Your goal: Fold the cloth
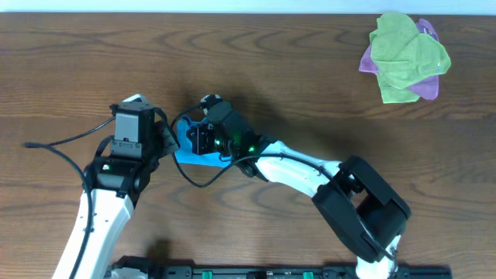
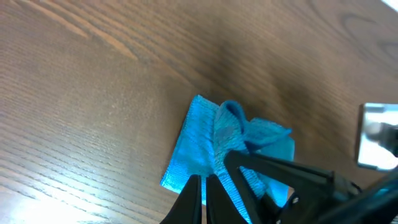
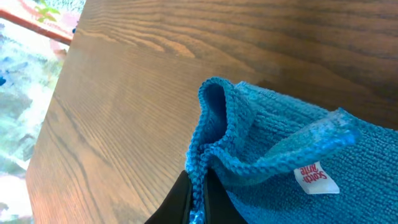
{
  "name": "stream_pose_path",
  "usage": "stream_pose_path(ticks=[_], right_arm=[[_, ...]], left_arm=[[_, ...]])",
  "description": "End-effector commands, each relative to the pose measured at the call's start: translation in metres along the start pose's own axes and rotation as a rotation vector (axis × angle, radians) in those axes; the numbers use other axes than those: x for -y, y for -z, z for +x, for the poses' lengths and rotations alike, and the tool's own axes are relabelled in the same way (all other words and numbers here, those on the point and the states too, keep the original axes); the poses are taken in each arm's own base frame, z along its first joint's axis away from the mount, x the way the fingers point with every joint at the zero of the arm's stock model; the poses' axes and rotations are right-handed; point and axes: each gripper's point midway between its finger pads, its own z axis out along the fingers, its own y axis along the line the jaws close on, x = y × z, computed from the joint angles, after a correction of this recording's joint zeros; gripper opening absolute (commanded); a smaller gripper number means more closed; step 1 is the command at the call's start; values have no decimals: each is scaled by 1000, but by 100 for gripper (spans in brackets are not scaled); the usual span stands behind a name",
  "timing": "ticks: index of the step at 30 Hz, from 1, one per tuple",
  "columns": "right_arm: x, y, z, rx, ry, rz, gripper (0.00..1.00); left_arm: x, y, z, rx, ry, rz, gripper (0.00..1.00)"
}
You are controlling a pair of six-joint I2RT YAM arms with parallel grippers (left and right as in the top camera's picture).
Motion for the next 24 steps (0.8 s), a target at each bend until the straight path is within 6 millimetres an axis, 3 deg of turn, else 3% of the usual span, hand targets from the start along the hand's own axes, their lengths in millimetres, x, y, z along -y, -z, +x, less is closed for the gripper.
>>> stream_pose_path(ticks=[1, 3, 5, 9, 13, 16, 19, 24], right_arm=[[-12, -4, 3, -18, 46, -36, 9], [-14, -6, 7, -31, 57, -50, 24], [-14, -7, 10, -41, 57, -56, 26], [-21, -7, 11, -44, 93, -88, 46], [-32, -5, 9, -53, 105, -154, 54], [-33, 0, 5, -67, 98, -192, 55], [-21, 8, -7, -63, 73, -163, 63], [17, 31, -28, -59, 64, -45, 99]], left_arm=[[-3, 5, -7, 33, 1, -15, 6], [-3, 6, -7, 36, 1, -13, 6], [-3, 7, -7, 37, 1, -13, 6], [-3, 7, -7, 35, 1, -14, 6], [-4, 7, -7, 36, 1, -18, 6], [-4, 7, -7, 35, 1, -20, 6], [-9, 8, -6, 37, 1, -41, 6], [-8, 18, -9, 63, 10, -31, 6]])
